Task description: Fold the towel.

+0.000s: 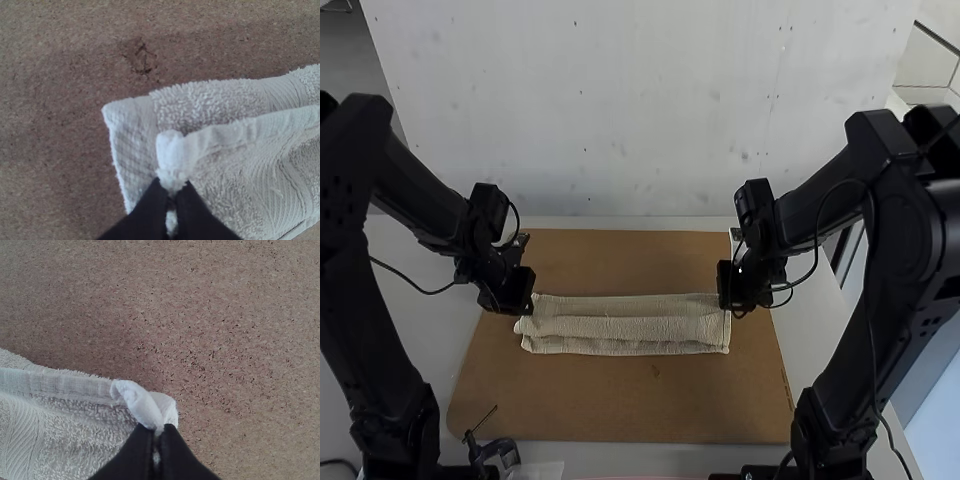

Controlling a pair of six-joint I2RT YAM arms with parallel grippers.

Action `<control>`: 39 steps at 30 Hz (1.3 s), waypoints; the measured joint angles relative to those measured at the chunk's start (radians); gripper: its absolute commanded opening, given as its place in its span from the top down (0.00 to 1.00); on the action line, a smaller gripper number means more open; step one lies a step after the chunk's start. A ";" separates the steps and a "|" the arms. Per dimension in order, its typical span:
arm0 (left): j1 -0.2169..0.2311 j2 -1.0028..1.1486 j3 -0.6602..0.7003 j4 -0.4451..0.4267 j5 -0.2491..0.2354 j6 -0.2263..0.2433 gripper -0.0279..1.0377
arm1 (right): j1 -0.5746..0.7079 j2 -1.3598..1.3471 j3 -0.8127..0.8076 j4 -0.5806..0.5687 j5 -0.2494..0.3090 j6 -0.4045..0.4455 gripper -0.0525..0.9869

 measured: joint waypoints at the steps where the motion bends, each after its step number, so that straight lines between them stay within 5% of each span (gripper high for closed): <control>1: 0.000 0.002 0.001 0.001 0.000 0.000 0.95 | 0.000 0.002 0.000 0.000 0.000 0.000 0.93; 9: 0.000 0.003 0.001 0.022 -0.004 -0.004 0.90 | 0.000 0.014 0.000 0.042 0.007 0.000 0.93; 17: 0.008 0.009 0.001 0.049 -0.026 -0.007 0.72 | 0.000 0.042 0.000 0.056 0.021 0.000 0.93; 24: 0.008 0.023 0.001 0.048 -0.031 -0.007 0.71 | 0.000 0.043 0.000 0.093 0.031 0.000 0.89; 39: 0.006 -0.057 0.001 -0.021 -0.043 -0.007 0.53 | 0.000 0.043 0.000 0.105 0.058 0.010 0.51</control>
